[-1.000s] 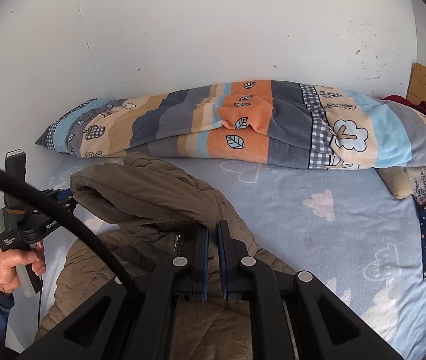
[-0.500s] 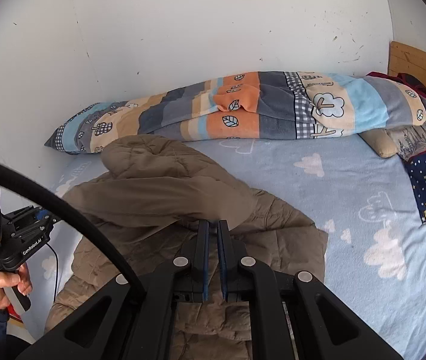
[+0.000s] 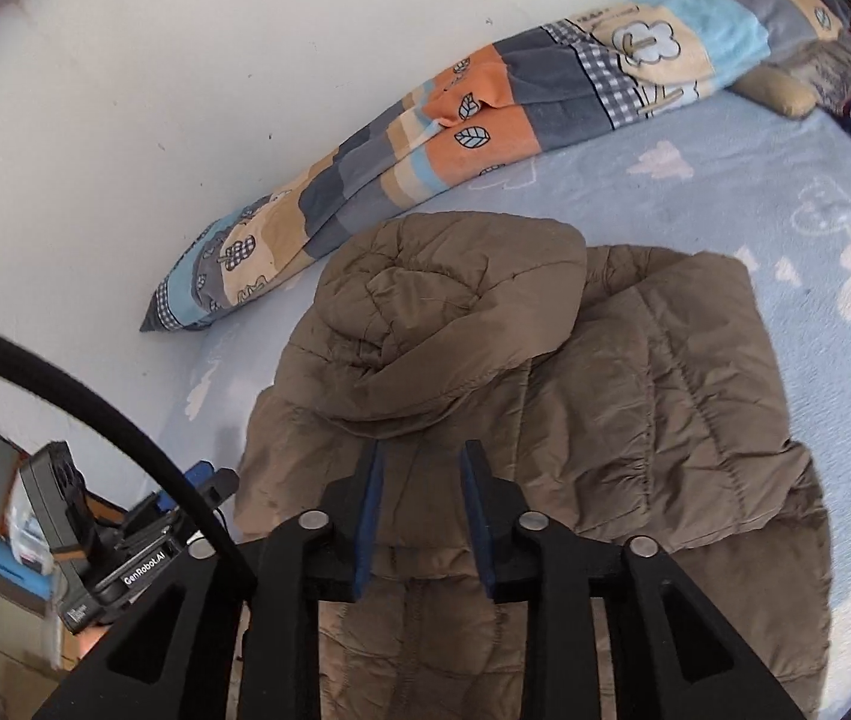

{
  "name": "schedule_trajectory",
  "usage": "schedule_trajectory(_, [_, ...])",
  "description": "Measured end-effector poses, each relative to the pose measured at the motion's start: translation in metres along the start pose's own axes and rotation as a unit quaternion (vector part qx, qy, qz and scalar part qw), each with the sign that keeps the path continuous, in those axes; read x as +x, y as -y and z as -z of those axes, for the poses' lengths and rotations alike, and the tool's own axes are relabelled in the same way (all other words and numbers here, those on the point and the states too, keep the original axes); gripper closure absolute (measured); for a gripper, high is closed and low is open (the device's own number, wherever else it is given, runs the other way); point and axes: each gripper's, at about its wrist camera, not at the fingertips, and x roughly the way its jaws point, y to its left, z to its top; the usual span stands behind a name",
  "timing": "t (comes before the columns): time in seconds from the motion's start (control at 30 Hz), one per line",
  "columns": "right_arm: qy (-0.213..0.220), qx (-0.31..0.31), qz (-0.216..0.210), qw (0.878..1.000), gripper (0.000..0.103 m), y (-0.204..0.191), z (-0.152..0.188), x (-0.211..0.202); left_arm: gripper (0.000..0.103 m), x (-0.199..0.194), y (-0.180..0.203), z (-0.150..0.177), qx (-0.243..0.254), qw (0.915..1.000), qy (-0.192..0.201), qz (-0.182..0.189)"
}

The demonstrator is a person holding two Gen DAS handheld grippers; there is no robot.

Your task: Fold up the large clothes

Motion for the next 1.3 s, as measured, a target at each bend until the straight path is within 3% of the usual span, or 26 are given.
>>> schedule_trajectory(0.07, [-0.005,0.031,-0.008,0.999,0.055,0.003,-0.005,0.013,0.036,0.013,-0.01,-0.015,-0.045,0.998,-0.022,0.038])
schedule_trajectory(0.13, [-0.007,0.063,-0.011,0.998,0.053,0.006,-0.01,0.027,0.036,0.033,-0.017,-0.031,-0.086,0.9931,-0.053,0.06])
schedule_trajectory(0.27, [-0.01,0.124,0.006,0.992,0.047,0.016,-0.019,0.051,0.036,0.067,-0.031,-0.049,-0.156,0.9812,-0.089,0.069])
schedule_trajectory(0.47, [-0.013,0.158,0.035,0.987,0.042,0.027,-0.028,0.072,0.036,0.108,-0.049,-0.056,-0.234,0.9625,-0.115,0.076])
schedule_trajectory(0.53, [-0.014,0.165,0.033,0.986,0.041,0.031,-0.03,0.078,0.044,0.113,-0.043,-0.058,-0.221,0.9668,-0.108,0.068])
schedule_trajectory(0.57, [-0.016,0.165,0.03,0.986,0.047,0.031,-0.031,0.081,0.07,0.115,-0.039,-0.06,-0.209,0.9693,-0.111,0.066])
schedule_trajectory(0.6, [-0.019,0.164,0.027,0.986,0.06,0.032,-0.032,0.084,0.088,0.117,-0.035,-0.061,-0.197,0.972,-0.113,0.06])
schedule_trajectory(0.63, [-0.026,0.158,0.021,0.987,0.091,0.03,-0.033,0.086,0.088,0.116,-0.032,-0.062,-0.189,0.9739,-0.111,0.059])
schedule_trajectory(0.67, [-0.028,0.147,0.026,0.988,0.093,0.027,-0.034,0.086,0.09,0.113,-0.029,-0.062,-0.181,0.9761,-0.106,0.059])
schedule_trajectory(0.9, [-0.001,0.08,0.028,0.996,0.095,0.003,-0.031,0.046,0.091,0.051,-0.013,-0.049,-0.131,0.9875,-0.057,0.067])
schedule_trajectory(1.07, [-0.001,0.057,0.018,0.998,0.095,-0.01,-0.013,0.007,0.09,0.009,-0.001,-0.015,-0.088,0.9921,-0.05,0.074])
schedule_trajectory(1.17, [-0.017,0.044,0.033,0.998,0.095,-0.01,0.009,0.006,0.088,0.016,-0.002,0.012,-0.069,0.9942,-0.065,0.05])
schedule_trajectory(1.23, [-0.037,0.034,0.062,0.997,0.095,-0.003,0.028,0.021,0.085,0.032,-0.003,0.029,-0.056,0.9949,-0.078,0.031])
schedule_trajectory(1.3, [-0.043,0.006,0.097,0.994,0.095,0.004,0.042,0.041,0.079,0.041,0.0,0.038,-0.03,0.9972,-0.066,0.018])
